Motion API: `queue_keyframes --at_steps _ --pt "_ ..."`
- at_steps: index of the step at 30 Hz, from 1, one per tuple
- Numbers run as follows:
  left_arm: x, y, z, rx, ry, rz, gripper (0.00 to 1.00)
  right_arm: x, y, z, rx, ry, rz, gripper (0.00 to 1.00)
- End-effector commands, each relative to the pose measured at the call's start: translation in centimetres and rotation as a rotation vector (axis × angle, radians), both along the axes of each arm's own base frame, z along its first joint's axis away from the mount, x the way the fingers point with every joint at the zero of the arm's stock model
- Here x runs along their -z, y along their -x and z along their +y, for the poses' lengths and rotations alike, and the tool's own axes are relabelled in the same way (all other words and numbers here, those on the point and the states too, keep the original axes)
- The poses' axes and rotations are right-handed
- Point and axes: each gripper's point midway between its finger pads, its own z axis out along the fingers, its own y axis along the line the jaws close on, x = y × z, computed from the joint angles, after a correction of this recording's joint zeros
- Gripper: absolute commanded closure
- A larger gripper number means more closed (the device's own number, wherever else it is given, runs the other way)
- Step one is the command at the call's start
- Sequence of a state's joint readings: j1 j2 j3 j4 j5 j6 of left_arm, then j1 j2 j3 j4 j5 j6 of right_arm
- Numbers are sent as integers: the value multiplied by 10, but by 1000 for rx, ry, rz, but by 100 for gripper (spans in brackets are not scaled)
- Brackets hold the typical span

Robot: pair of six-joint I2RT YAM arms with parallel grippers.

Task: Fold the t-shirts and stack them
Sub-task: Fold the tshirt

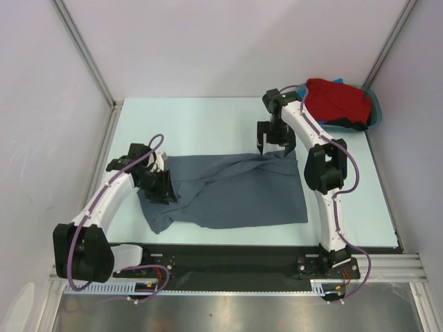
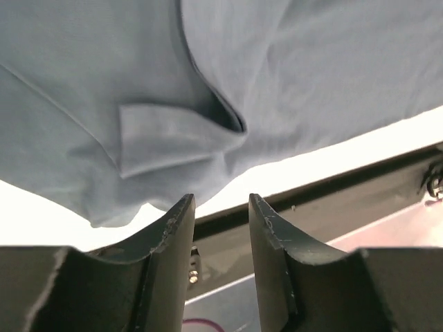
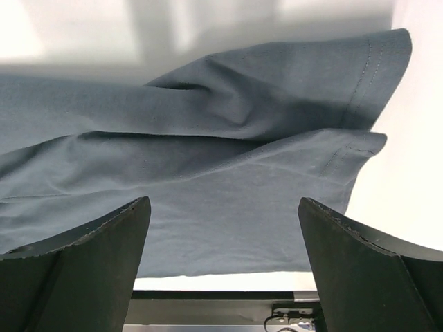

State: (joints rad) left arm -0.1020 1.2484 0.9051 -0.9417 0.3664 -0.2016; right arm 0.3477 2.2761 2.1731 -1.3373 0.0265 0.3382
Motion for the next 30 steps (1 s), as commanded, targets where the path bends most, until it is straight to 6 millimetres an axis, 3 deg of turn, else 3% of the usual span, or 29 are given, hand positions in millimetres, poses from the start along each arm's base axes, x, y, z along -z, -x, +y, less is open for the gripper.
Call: queue_keyframes --at_steps 1,3,4,5,7,11,12,15,16,17,19,20,22,26,30 --pt "-10 12 -12 33 70 -20 57 -11 5 1 -21 0 1 5" --pt "-11 8 -3 15 14 -46 52 -11 3 1 -24 0 -4 5" --pt "-12 3 0 4 -5 -57 36 -11 1 2 -24 -2 -8 5" --pt "-15 -7 7 -17 -53 -76 29 -12 0 3 -29 -7 -13 5" --pt "-20 -27 9 -53 -69 -124 1 -12 -5 7 -35 -20 -20 5" --pt "-28 -83 12 -145 -97 -198 0 -5 -9 22 -70 -77 2 7" --pt "-12 -93 17 -165 -140 -146 0 -5 -11 23 -74 -82 -1 7" --pt "-15 -134 27 -176 -212 -184 0 -8 -19 22 -64 -96 -20 7" --pt "0 -144 36 -187 -276 -153 0 -8 -20 20 -58 -95 -20 7" --pt "-14 -166 38 -193 -292 -200 0 -10 -24 20 -55 -97 -33 7" --pt "-1 -184 55 -203 -404 -178 0 -10 -25 17 -49 -88 -34 7" --pt "-15 -201 58 -215 -421 -216 0 -10 -27 15 -42 -87 -35 7" --pt "-6 -211 70 -226 -500 -187 0 -11 -27 12 -38 -79 -34 7" --pt "-8 -231 85 -251 -590 -204 0 -7 -27 10 -23 -72 -19 7" --pt "-14 -227 93 -253 -640 -177 0 -7 -28 6 1 -76 -15 7"
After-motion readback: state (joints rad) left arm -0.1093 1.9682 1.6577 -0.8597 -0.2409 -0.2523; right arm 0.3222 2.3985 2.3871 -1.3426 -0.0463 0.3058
